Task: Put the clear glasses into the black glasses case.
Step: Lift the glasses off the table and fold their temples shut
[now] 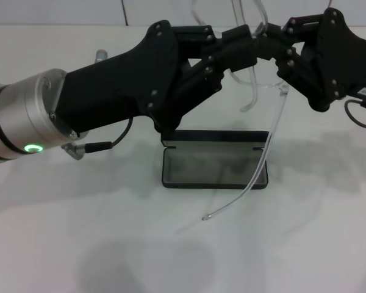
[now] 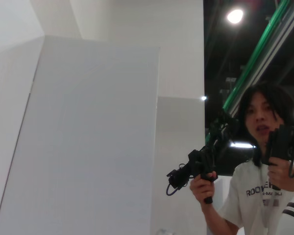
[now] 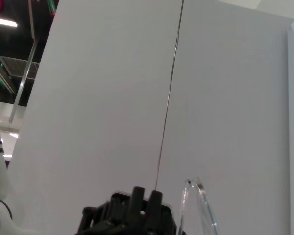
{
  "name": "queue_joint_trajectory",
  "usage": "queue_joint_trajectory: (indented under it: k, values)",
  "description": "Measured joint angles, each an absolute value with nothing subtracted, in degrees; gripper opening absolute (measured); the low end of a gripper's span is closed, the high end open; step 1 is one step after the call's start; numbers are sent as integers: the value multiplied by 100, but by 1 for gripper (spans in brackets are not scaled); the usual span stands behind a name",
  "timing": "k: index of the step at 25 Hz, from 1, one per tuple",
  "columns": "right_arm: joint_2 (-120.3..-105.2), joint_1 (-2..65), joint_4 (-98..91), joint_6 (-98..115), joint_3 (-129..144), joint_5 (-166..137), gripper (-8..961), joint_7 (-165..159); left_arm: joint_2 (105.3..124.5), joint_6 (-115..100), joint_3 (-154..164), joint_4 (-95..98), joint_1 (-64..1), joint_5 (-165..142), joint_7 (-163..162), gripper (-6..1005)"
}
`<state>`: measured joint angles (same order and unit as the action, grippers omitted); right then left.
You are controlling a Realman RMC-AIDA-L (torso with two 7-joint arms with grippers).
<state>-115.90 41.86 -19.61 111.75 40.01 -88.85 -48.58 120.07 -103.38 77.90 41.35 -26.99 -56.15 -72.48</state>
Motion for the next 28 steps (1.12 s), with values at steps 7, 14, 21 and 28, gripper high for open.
queue_joint_trajectory:
  k: [7, 14, 21, 28]
  values:
    - [-11592, 4246, -1928, 11255, 4015, -8885, 65, -4847, 12005, -10291, 7791, 4027, -2717, -5614, -7178, 96]
    - [-11592, 4319, -1830, 11258, 4017, -8890, 65, -4843, 12005, -10283, 7778, 3894, -2777, -5614, -7100, 96]
    - [-11592, 4332, -1824, 11253, 4148, -8891, 66, -4843, 12005, -10282, 7786, 3885, -2775, -5536, -7079, 95]
    - [-11600, 4332, -1825, 11249, 4145, -8888, 66, -4833, 12005, -10283, 7789, 3838, -2776, -5531, -7039, 95]
